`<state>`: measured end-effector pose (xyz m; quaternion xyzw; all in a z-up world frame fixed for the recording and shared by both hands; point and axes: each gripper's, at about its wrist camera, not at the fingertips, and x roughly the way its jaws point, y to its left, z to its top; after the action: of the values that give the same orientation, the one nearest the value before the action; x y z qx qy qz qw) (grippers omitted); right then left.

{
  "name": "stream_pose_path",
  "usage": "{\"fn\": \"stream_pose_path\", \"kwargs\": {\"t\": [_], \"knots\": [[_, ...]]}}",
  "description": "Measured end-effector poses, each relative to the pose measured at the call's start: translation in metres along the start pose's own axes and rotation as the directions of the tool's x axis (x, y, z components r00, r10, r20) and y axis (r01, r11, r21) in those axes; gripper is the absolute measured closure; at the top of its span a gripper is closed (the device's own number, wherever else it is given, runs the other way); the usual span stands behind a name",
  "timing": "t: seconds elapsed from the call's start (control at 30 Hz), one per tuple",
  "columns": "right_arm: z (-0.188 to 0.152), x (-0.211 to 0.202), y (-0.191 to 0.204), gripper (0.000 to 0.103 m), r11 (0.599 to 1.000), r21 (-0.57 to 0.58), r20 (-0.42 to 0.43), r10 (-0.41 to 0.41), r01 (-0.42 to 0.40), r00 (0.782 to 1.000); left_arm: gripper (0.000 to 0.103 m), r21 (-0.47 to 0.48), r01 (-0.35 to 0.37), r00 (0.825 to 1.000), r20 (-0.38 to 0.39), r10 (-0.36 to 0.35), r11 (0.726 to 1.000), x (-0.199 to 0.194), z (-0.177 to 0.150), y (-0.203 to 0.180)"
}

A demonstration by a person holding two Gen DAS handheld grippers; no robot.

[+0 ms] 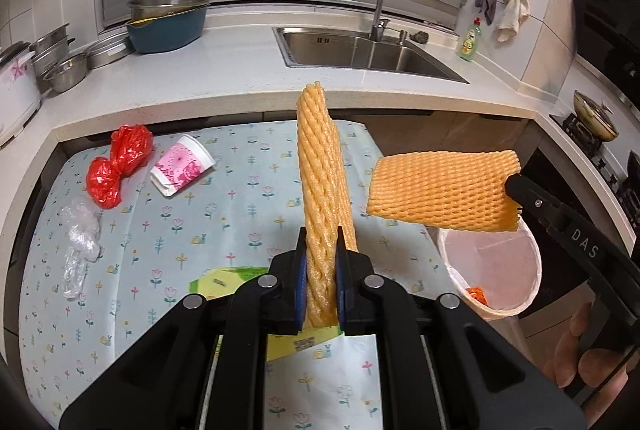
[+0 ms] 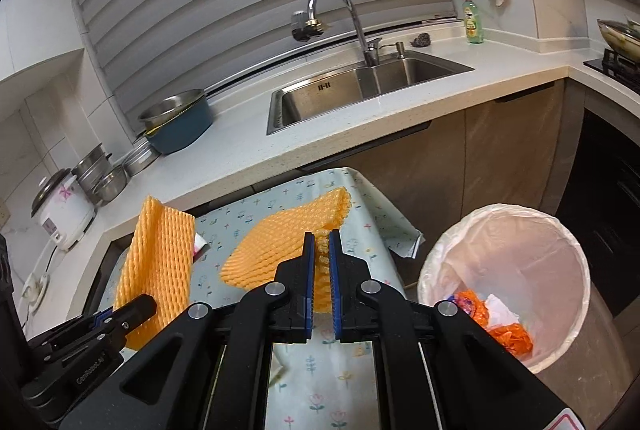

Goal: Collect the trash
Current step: 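Carry both foam nets over the bin and open both tools to drop them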

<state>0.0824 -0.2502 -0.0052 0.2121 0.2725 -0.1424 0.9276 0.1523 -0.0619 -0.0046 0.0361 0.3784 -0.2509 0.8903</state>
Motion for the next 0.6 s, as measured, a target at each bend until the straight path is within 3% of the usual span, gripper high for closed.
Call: {"fn": "stream_pose_path", "kwargs": {"t": [0.33,0.6], "knots": [[-0.002,-0.036,-0.074,0.095,0.992,0.052,0.037,-0.117,0.115,0.992,0.092,0.090,0.091,0.996,-0.031,-0.088,0.992,0.007,-0.008,-0.080],[-0.009,-0.059,-0.125,0.096,0.972,0.100,0.050,-0.219,0.213,0.975,0.092,0.151,0.183,0.980,-0.107,-0.168,0.971,0.029,-0.020,-0.139]]}}
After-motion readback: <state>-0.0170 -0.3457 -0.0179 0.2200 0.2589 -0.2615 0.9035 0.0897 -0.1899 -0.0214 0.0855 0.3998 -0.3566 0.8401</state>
